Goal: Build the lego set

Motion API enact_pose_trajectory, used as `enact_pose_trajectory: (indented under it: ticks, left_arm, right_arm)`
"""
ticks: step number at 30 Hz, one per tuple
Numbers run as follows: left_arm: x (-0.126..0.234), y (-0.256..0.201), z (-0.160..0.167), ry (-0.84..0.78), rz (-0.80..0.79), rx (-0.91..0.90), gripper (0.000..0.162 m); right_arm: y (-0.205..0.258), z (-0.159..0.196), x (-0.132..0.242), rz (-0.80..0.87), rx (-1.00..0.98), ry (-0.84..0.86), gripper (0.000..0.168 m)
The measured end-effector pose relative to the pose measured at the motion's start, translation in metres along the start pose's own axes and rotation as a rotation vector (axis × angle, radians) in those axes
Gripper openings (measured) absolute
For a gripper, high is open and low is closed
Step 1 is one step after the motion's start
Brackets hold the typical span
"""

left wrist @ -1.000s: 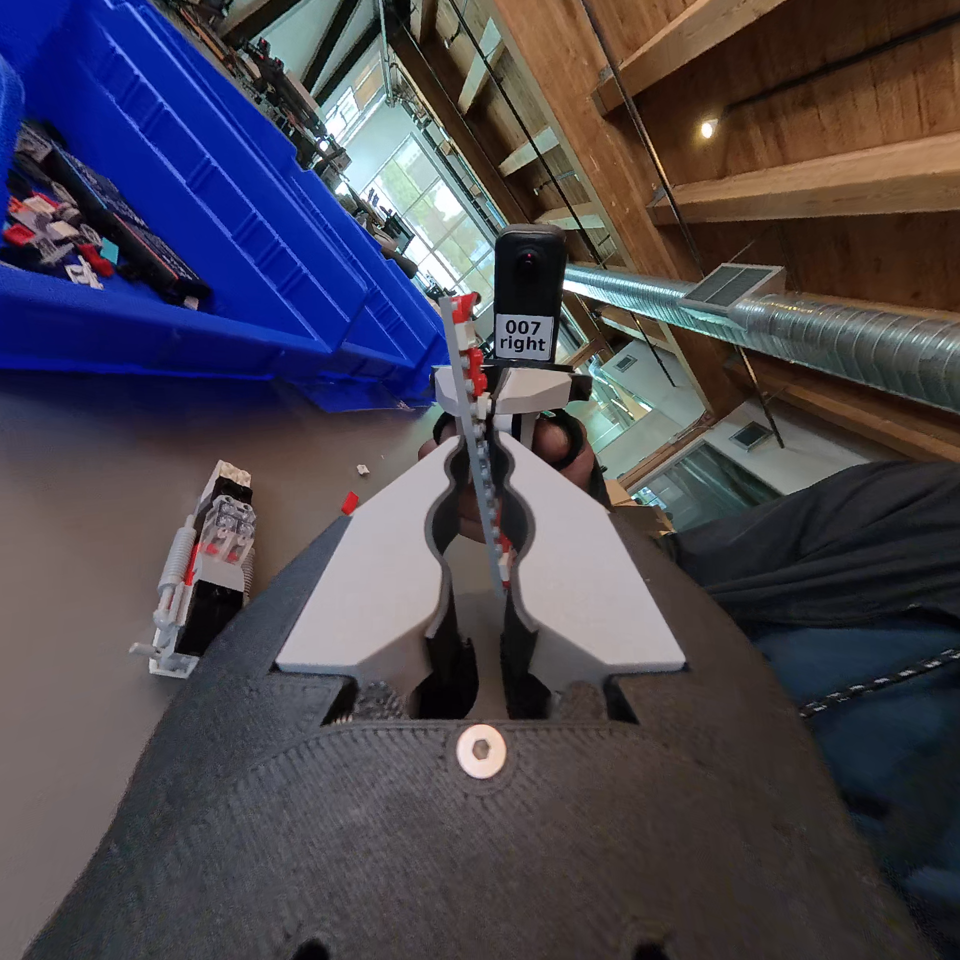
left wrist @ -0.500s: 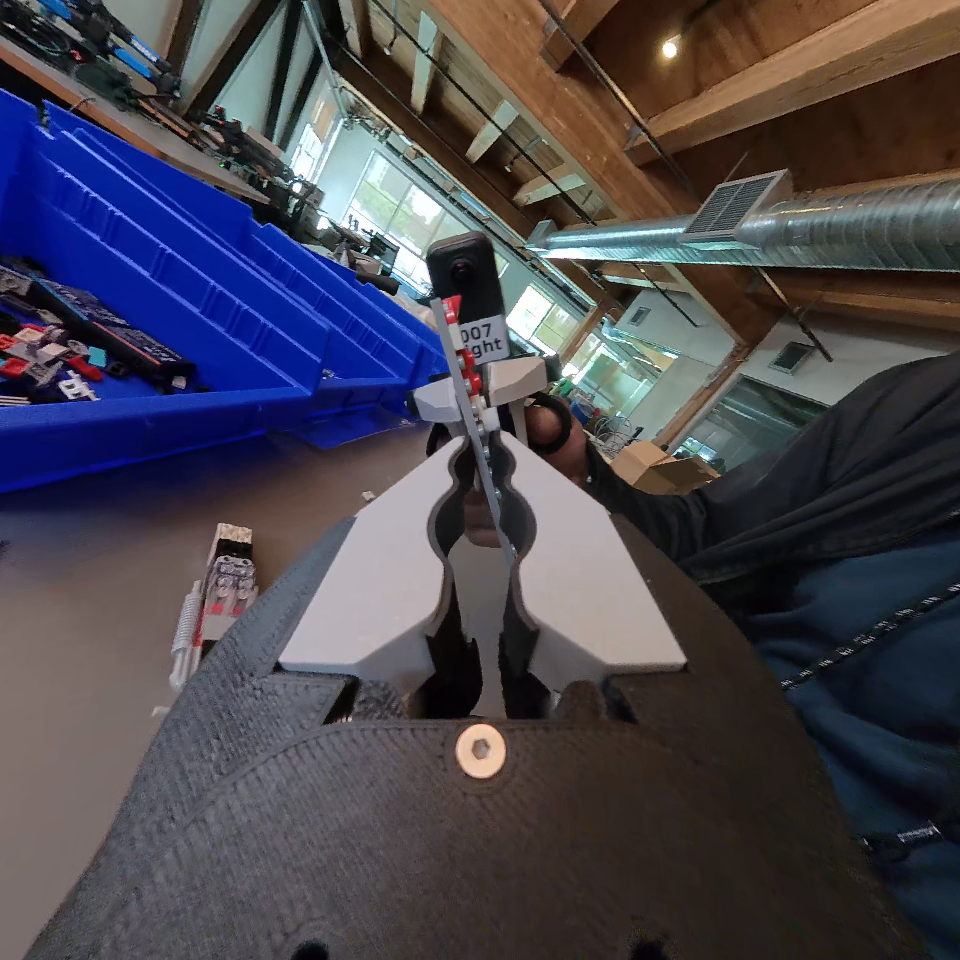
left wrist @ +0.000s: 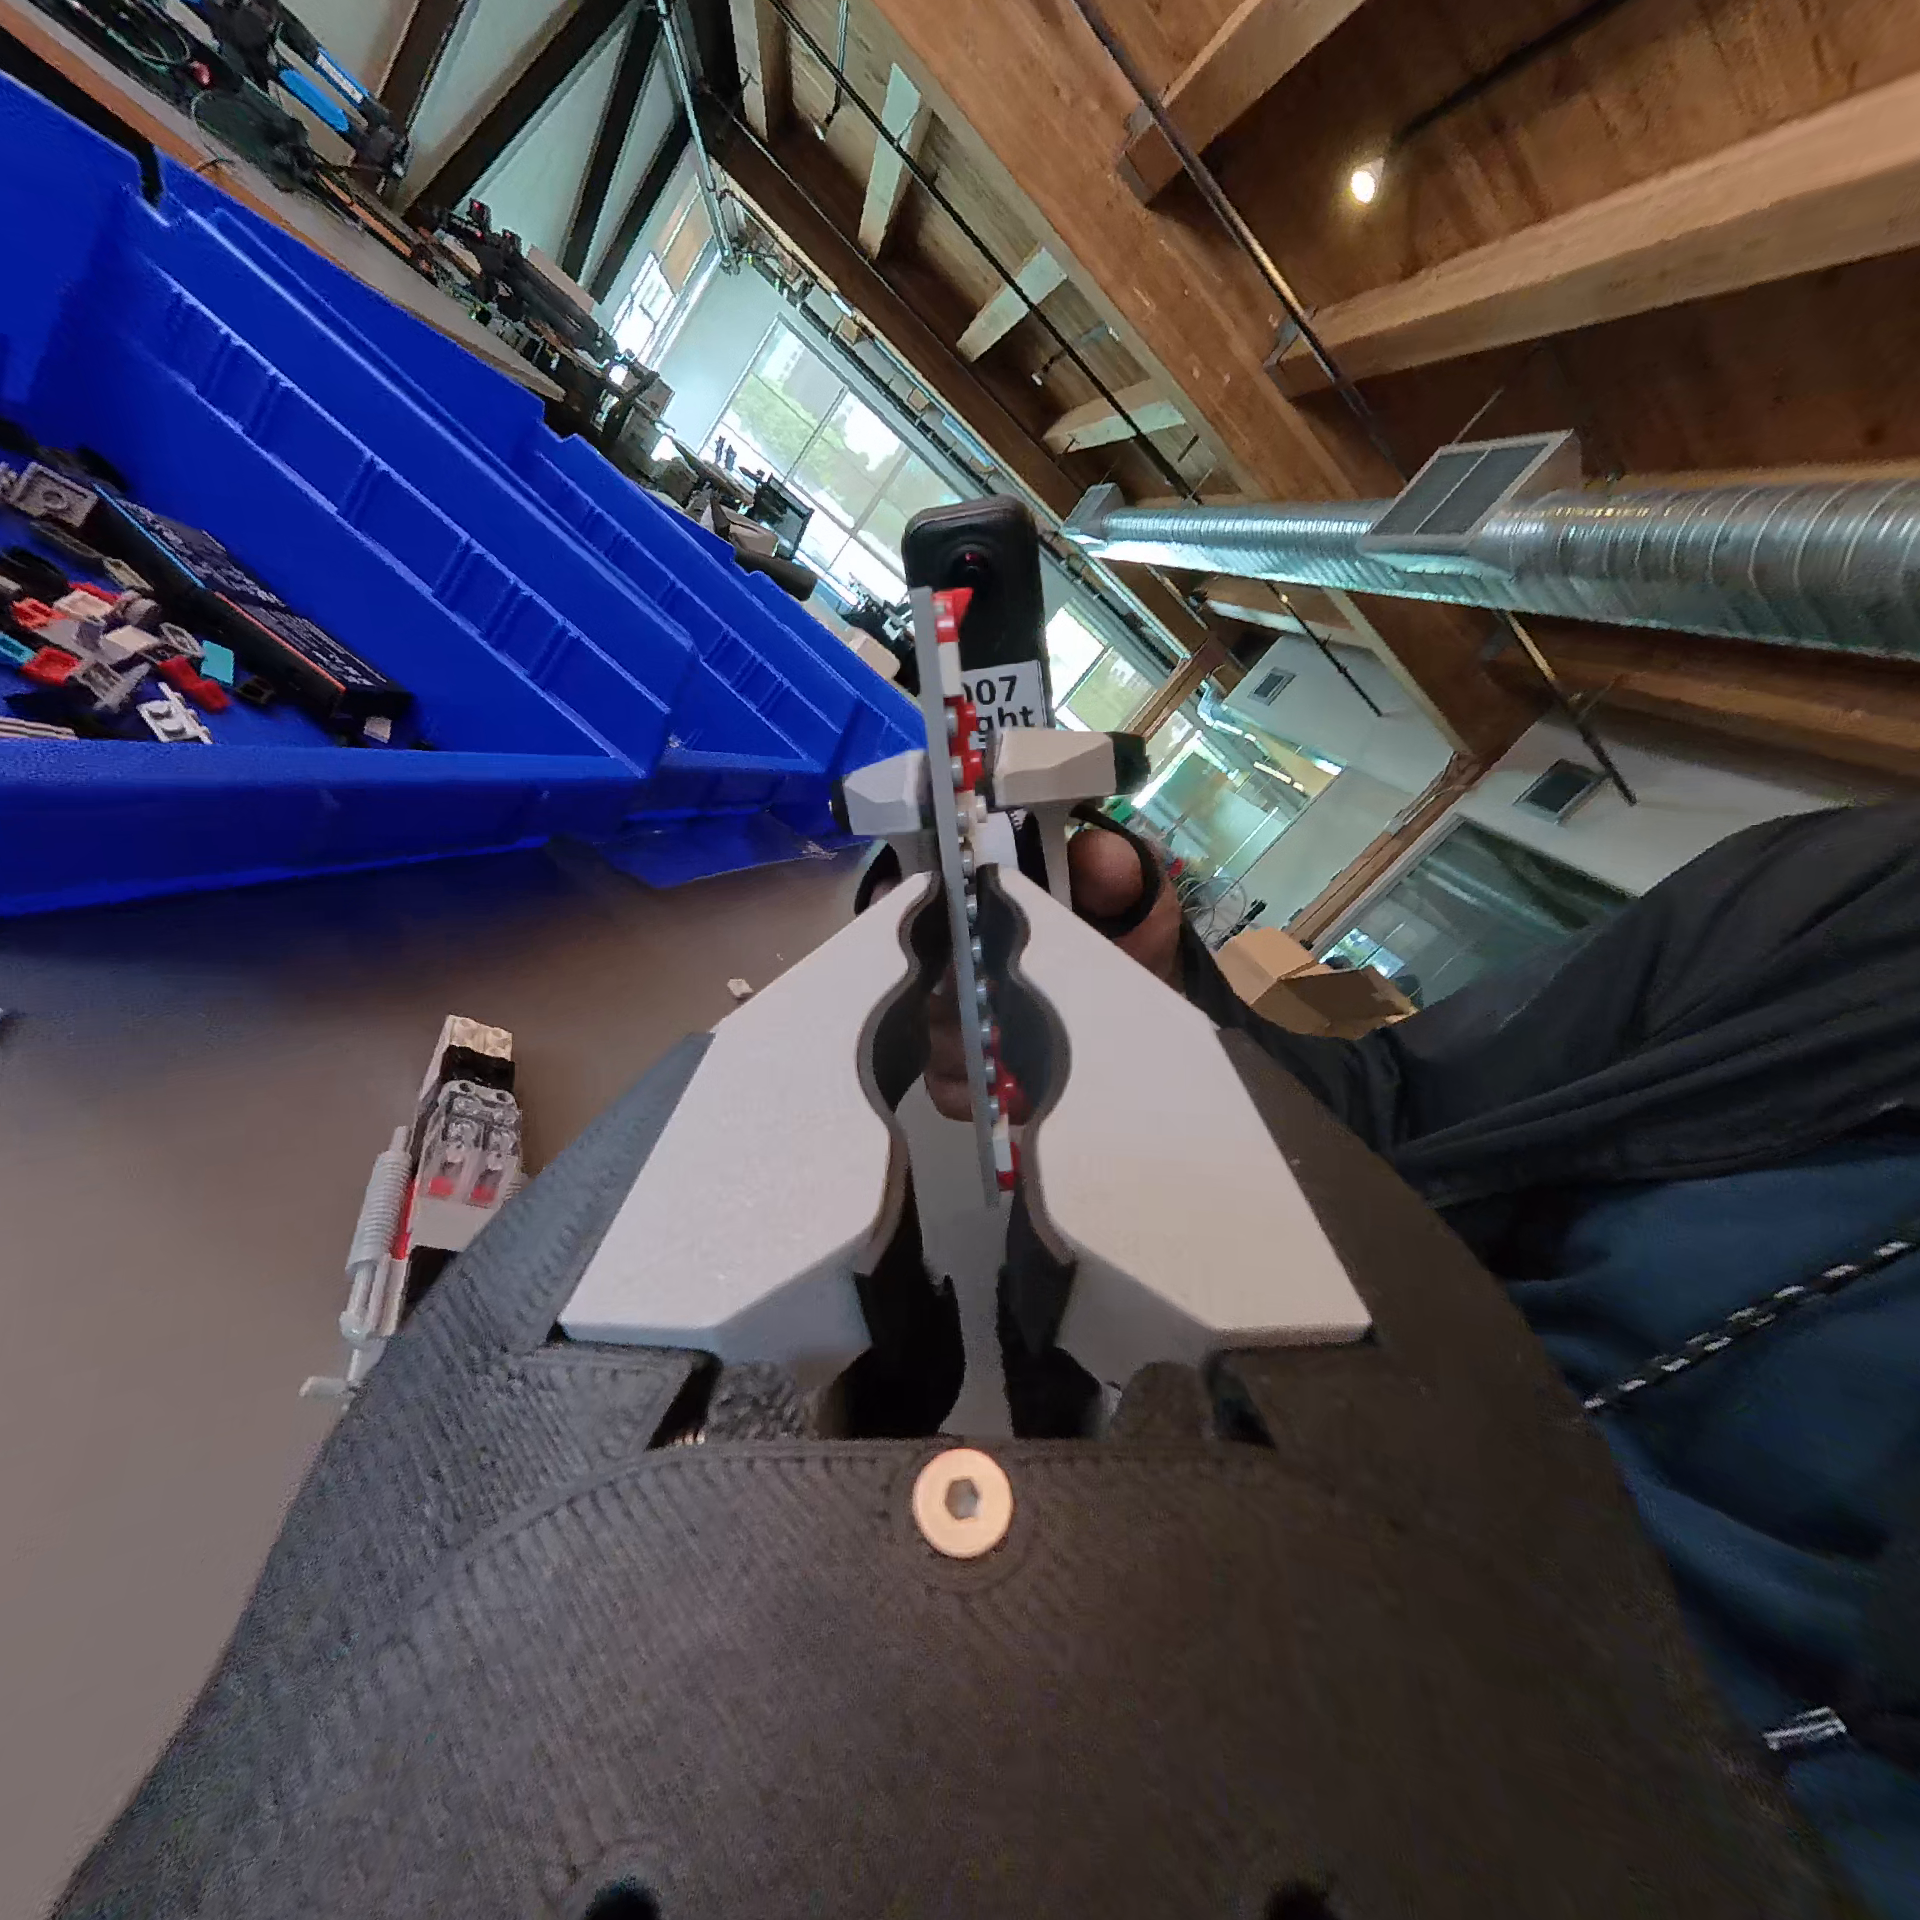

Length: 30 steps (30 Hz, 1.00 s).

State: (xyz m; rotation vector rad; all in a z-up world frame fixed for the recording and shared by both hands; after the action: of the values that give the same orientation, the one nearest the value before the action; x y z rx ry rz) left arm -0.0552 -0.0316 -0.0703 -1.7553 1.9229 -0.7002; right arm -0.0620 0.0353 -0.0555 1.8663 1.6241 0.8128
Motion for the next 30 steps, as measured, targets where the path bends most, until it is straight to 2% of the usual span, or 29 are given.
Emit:
enact_pose_trajectory:
  ticks: [2,6,10,13,28,30]
  left_arm:
    - [0.0005,0.0015,0.0001,-0.012,0.02,0.032,0.005]
    - [0.0023,0.0033,-0.0009,-0.024,0.025,0.055,0.005]
    - [0.0024,0.004,-0.0006,-0.023,0.023,0.058,0.005]
    - [0.0016,0.0038,0.0003,-0.015,0.022,0.055,0.005]
    - [0.0014,0.0031,0.0012,-0.019,0.094,0.115,0.005]
    - [0.0007,0.0048,0.0021,-0.016,0.094,0.137,0.01]
  right_arm:
    - [-0.0023,-0.002,0.0017,0.003,-0.016,-0.016,0.02]
    - [-0.0031,-0.0005,-0.0001,0.012,-0.013,0.003,0.022]
    - [-0.0029,0.0012,-0.0035,0.012,-0.01,0.015,0.018]
    - [-0.003,0.0017,-0.0031,0.011,-0.002,0.013,0.008]
    - [-0.0029,0.0019,-0.0023,0.018,0.001,0.024,0.007]
    - [-0.003,0.0005,-0.0009,0.018,0.0,0.021,0.007]
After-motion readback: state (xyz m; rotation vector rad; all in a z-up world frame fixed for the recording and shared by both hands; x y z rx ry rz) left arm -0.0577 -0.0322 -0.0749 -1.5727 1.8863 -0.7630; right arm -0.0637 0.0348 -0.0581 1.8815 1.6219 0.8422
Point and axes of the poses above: each gripper's, where its closed fingertips meet, x back along the fingers, z out of its underside, y = z × x across the jaws, the point moved 4 cm from there along x, back along the fingers, and after that the axes turned 14 degrees about y, right-handed, at the moved point
